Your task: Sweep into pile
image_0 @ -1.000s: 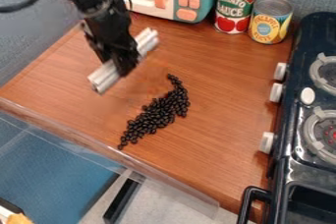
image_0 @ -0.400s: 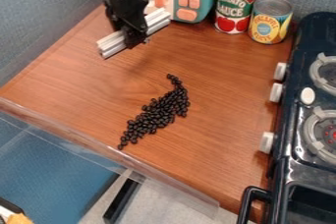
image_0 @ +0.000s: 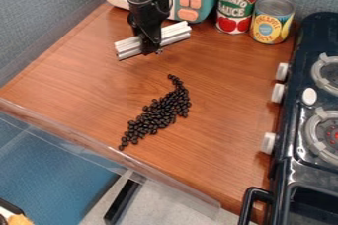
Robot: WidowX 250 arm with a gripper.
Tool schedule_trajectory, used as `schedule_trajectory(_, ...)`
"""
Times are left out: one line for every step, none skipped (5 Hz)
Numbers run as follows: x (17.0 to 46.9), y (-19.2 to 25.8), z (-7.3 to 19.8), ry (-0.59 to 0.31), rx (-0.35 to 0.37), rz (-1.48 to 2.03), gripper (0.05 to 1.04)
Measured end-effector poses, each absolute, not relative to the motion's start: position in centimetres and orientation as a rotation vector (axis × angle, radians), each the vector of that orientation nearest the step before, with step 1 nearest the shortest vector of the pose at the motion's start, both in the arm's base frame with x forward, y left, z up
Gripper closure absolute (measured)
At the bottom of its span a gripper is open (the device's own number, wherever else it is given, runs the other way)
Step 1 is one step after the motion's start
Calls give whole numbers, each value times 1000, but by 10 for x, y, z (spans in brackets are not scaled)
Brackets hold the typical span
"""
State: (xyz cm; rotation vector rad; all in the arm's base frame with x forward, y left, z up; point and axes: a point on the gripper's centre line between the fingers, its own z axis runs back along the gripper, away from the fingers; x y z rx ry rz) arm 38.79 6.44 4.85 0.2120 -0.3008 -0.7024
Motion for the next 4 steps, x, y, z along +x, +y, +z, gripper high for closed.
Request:
schedule_trajectory(389,62,39,-284,216,-786,700)
schedule_trajectory(384,59,34,-273,214,-819,701)
schedule_trajectory(371,55,20,-246,192,-835,700)
schedule_trajectory(361,48,11,-238,189,-862,701)
